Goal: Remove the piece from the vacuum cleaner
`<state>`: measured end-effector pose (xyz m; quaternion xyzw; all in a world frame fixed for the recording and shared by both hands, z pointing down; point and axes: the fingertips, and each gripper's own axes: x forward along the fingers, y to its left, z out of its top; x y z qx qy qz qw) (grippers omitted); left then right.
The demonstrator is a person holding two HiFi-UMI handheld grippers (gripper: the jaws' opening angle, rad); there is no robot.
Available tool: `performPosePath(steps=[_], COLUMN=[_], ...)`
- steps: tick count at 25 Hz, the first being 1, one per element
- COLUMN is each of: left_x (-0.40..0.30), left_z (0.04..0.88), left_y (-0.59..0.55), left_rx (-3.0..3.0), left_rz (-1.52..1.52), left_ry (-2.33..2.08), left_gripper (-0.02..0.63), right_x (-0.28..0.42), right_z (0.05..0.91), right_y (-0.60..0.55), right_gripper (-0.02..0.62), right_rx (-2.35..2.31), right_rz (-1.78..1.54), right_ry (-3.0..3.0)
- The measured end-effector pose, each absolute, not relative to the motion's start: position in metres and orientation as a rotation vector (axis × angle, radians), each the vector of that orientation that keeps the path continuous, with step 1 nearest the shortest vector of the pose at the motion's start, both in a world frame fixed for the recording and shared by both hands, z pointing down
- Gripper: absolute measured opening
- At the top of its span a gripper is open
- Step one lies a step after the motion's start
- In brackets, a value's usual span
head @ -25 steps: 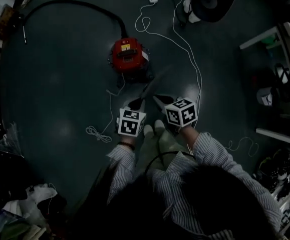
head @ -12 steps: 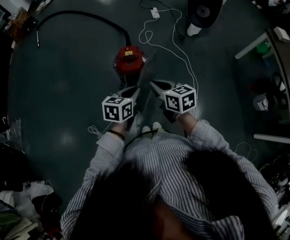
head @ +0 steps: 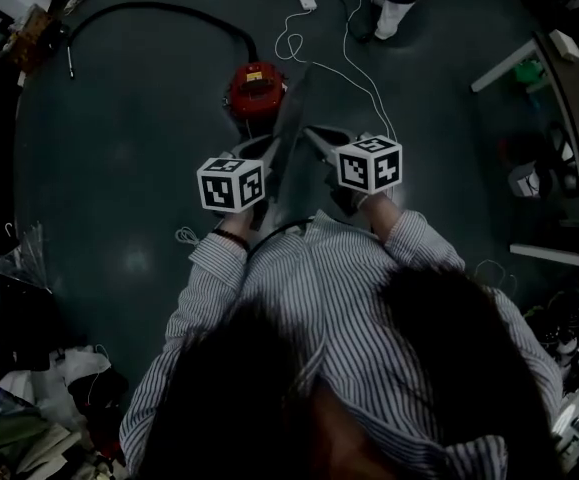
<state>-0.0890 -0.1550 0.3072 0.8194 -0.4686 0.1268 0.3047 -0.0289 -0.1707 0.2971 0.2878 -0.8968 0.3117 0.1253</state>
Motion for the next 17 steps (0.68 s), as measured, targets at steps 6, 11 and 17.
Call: performPosePath(steps=[6,11,17], left_x=[-0.092,-0.089,-0.091], left_z=[0.307,0.309,0.310], left_y=[-0.158,-0.159,-0.163], left_rx=[2.176,2.196,2.211], left_rz=[0.336,0.375,0.391], left_ry=[-1.236,-1.213,-1.188], left_gripper=[0.026,0.026,0.025], right_x=[-0.033,-0.037,-0.046], right_z=[0.294,0.296,0.295], right_y=[-0.172,-0.172,-0.174], right_gripper=[0.002,0.002,0.002], right_rx=[0.824,0.824,0.819], right_rz=[0.875,0.869,0.853], right_ry=[-2.609,-2.597,-2.596])
